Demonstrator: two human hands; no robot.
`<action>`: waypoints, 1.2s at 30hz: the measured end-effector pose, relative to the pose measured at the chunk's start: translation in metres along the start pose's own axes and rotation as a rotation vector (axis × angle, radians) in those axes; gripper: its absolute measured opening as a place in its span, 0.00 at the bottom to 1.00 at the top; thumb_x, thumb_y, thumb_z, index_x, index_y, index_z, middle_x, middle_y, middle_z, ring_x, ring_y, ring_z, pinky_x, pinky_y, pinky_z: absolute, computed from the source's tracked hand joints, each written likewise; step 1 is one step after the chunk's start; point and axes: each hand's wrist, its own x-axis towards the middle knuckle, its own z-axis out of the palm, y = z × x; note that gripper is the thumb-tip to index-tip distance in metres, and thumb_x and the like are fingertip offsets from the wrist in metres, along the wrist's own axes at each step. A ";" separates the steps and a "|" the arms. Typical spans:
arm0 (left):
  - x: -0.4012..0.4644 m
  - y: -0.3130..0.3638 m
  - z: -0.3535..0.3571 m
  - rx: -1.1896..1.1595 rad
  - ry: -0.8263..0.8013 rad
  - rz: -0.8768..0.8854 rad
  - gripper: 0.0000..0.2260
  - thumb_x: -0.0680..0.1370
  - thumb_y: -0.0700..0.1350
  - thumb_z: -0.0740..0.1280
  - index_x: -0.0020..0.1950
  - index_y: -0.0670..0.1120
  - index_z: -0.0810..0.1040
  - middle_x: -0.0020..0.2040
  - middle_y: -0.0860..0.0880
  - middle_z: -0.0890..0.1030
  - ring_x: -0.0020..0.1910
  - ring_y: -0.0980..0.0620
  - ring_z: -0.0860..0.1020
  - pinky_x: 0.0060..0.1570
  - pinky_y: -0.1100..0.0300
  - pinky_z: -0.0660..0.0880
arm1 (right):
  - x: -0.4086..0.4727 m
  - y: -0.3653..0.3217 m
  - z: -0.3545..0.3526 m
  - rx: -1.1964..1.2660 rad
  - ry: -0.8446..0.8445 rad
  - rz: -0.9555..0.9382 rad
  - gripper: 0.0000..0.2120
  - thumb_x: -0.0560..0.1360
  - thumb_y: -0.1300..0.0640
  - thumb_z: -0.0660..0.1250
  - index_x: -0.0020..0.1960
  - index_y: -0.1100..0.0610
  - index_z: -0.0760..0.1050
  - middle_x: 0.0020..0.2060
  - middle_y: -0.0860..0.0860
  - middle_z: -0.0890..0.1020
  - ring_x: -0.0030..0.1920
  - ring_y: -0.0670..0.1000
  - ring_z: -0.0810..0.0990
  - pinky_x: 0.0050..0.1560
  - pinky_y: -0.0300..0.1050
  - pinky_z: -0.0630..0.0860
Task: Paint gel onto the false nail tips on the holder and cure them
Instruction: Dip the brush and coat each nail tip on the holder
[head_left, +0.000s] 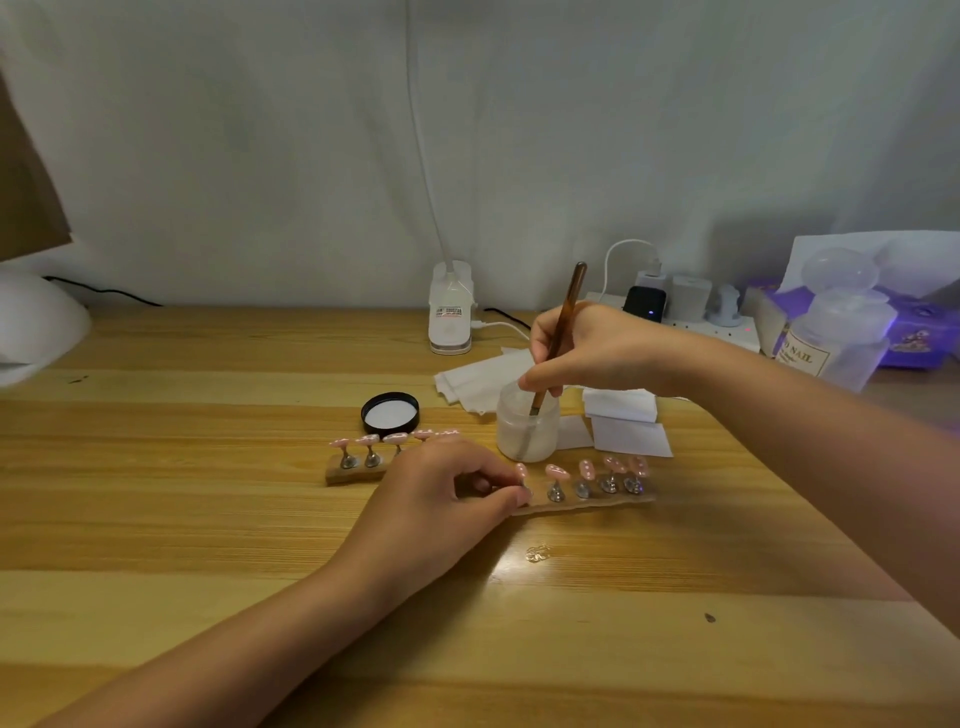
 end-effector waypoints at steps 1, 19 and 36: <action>0.000 0.001 0.000 -0.001 -0.006 -0.009 0.04 0.70 0.47 0.73 0.41 0.57 0.80 0.38 0.56 0.79 0.41 0.62 0.75 0.38 0.72 0.68 | -0.001 0.000 0.000 -0.008 -0.006 0.005 0.09 0.71 0.61 0.69 0.35 0.54 0.71 0.29 0.47 0.77 0.28 0.39 0.76 0.32 0.30 0.74; -0.001 -0.004 0.006 -0.019 0.045 0.009 0.03 0.69 0.46 0.73 0.42 0.53 0.82 0.40 0.56 0.80 0.41 0.61 0.75 0.39 0.71 0.69 | -0.017 0.017 -0.009 0.246 0.364 -0.062 0.09 0.71 0.63 0.69 0.36 0.55 0.72 0.26 0.46 0.77 0.25 0.38 0.75 0.27 0.29 0.70; -0.004 -0.001 0.007 0.095 0.074 0.141 0.03 0.70 0.42 0.73 0.41 0.50 0.83 0.41 0.59 0.78 0.44 0.60 0.75 0.41 0.70 0.71 | -0.044 0.057 -0.007 0.542 0.675 0.023 0.05 0.73 0.61 0.68 0.41 0.53 0.76 0.31 0.48 0.79 0.27 0.39 0.77 0.29 0.29 0.72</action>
